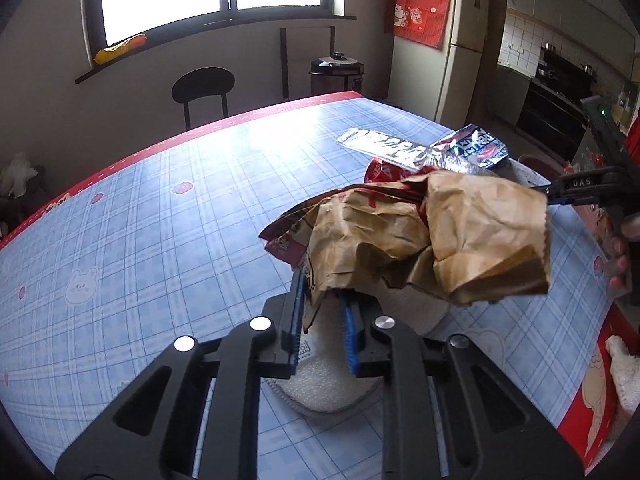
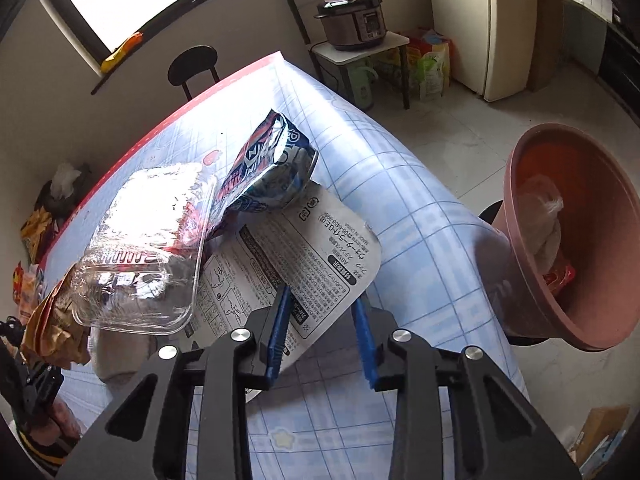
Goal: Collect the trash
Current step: 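Grasp the brown paper bag with the left tool while the right tool grasps the printed paper sheet, then carry the paper sheet with the right tool while the left tool carries the brown bag toward the bin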
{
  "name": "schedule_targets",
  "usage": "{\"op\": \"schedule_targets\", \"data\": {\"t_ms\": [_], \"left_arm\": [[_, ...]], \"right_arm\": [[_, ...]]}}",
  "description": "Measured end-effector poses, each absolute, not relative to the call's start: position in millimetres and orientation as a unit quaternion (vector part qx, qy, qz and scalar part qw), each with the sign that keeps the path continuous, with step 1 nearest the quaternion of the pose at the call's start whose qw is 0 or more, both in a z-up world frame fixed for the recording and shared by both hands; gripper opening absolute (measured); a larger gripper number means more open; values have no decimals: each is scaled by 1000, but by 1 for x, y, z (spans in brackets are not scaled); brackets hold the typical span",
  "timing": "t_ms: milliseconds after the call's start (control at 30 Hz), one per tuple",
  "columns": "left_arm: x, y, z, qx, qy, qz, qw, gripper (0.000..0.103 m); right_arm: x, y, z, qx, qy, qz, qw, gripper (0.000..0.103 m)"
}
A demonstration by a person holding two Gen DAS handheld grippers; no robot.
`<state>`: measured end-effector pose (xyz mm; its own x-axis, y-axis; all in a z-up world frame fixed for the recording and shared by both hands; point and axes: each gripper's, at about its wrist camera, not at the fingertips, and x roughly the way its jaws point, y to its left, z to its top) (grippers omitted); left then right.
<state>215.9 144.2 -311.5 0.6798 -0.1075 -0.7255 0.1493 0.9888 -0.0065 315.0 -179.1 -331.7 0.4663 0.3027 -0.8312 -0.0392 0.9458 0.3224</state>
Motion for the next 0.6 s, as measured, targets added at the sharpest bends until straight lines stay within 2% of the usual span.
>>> {"op": "schedule_targets", "data": {"t_ms": [67, 233, 600], "left_arm": [[209, 149, -306, 9, 391, -68, 918, 15], [189, 153, -295, -11, 387, -69, 919, 14], [147, 164, -288, -72, 394, -48, 915, 13]], "right_arm": [[310, -181, -328, 143, 499, 110, 847, 21], [299, -183, -316, 165, 487, 132, 848, 15], [281, -182, -300, 187, 474, 159, 845, 10]]}}
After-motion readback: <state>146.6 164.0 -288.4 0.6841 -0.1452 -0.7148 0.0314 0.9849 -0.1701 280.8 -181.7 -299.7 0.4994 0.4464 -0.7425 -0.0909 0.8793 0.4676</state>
